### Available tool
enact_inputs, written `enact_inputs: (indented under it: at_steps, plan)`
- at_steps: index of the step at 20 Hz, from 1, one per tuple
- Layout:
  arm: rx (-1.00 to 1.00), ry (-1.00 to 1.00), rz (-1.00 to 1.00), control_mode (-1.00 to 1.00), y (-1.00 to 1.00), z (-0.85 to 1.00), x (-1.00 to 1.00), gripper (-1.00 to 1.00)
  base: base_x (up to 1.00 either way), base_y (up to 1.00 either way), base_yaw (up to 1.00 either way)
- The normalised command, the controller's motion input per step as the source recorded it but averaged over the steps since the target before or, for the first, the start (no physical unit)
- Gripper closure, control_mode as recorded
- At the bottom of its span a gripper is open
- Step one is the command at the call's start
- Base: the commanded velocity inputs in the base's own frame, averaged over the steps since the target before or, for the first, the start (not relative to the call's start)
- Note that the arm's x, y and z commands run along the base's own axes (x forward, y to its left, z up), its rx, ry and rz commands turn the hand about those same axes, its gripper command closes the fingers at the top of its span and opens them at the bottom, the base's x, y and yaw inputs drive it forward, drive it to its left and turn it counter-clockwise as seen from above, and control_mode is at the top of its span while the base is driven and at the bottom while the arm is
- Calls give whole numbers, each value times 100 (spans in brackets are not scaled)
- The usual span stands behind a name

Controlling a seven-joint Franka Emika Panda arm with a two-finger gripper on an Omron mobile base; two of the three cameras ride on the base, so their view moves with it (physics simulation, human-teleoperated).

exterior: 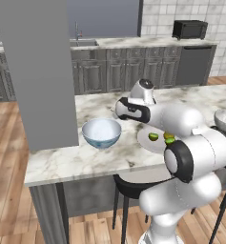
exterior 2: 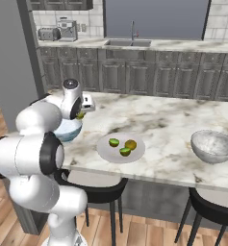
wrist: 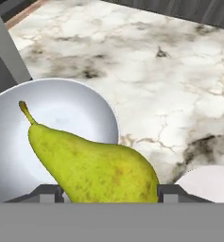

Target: Take the fruits from the plate on the dining counter and place two fruits in each bowl.

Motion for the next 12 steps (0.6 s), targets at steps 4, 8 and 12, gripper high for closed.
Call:
enact_inputs:
  at_steps: [4, 8, 12]
  plan:
    - [7, 0, 0, -100, 55, -3, 14, 100, 0, 0, 0]
    - [2, 2, -1, -100, 55, -16, 17, 100, 0, 0, 0]
    - [0, 8, -3, -100, 47, -25, 14, 100, 0, 0, 0]
